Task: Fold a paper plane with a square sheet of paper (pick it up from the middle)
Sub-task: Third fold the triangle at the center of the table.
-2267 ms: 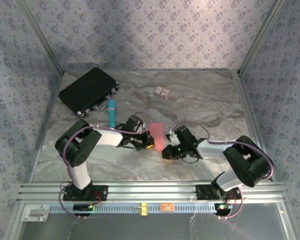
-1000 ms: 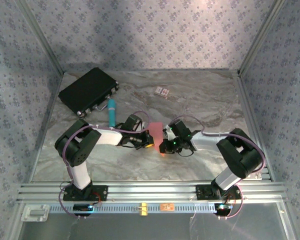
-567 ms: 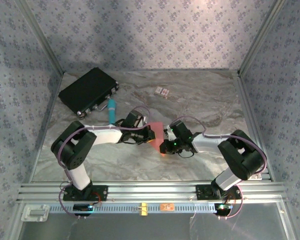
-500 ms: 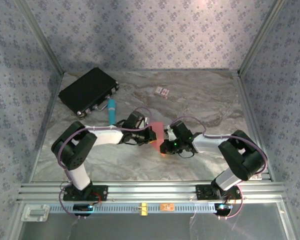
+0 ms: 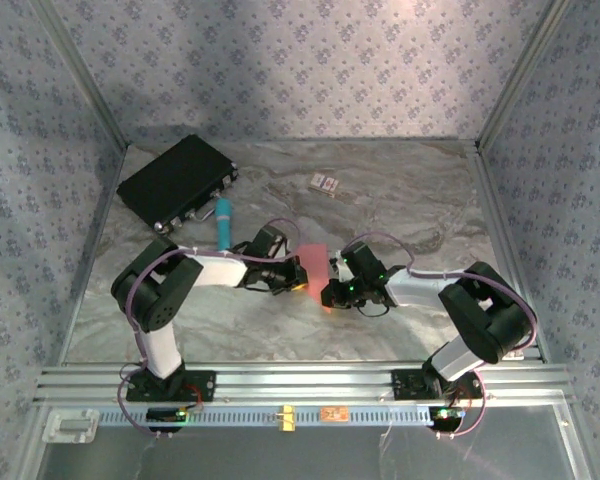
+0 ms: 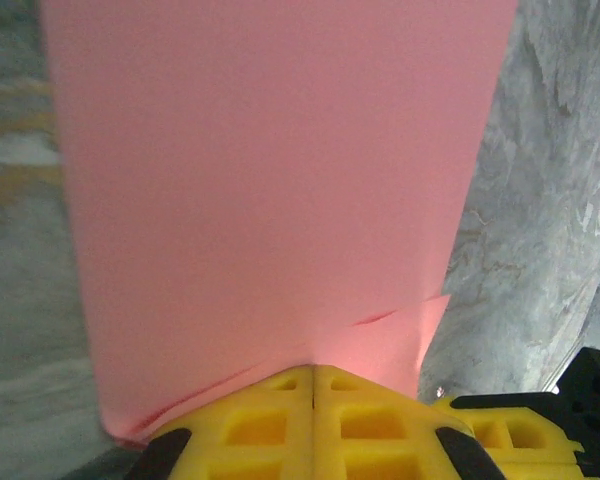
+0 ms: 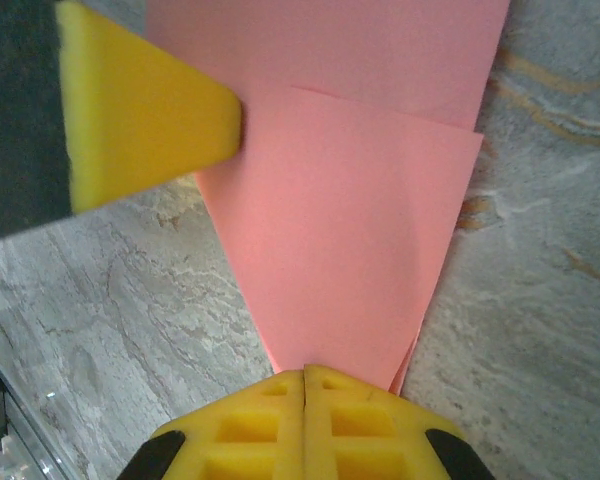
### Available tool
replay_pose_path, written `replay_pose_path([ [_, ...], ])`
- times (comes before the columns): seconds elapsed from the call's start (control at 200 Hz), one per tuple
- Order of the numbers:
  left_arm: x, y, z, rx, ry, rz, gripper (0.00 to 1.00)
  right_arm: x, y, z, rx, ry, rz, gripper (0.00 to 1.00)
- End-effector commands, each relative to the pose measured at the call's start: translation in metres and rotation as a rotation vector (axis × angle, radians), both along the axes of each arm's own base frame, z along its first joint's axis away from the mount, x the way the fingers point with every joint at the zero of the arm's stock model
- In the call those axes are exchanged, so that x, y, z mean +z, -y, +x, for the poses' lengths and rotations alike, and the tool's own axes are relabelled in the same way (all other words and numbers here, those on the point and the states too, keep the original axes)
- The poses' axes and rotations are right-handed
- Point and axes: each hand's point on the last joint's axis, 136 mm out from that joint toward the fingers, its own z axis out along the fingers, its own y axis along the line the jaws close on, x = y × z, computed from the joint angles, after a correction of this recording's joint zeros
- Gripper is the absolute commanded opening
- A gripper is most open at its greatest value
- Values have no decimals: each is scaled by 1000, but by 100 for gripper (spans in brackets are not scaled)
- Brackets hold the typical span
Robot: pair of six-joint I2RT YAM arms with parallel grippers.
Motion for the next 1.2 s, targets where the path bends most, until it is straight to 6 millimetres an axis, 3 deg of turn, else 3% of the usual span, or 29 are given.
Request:
replay_pose_path([
  [0.0, -13, -22, 10, 47, 1, 51, 2, -44, 41, -29, -44, -141, -212, 0],
  [0.465, -24, -48, 21, 75, -24, 95, 1, -39, 36, -27, -23, -122, -194, 0],
  [0.605, -12, -46, 27, 64, 12, 93, 1, -39, 34, -27, -19, -123, -186, 0],
  [0.78, 22, -45, 38, 63, 96, 82, 5, -35, 31, -24, -23, -111, -172, 0],
  [0.954, 43, -24, 29, 15, 140, 56, 8, -33, 30, -23, -25, -108, -166, 0],
  [1.199, 26, 29, -11, -78, 64, -5, 6, -32, 31, -22, -37, -105, -166, 0],
])
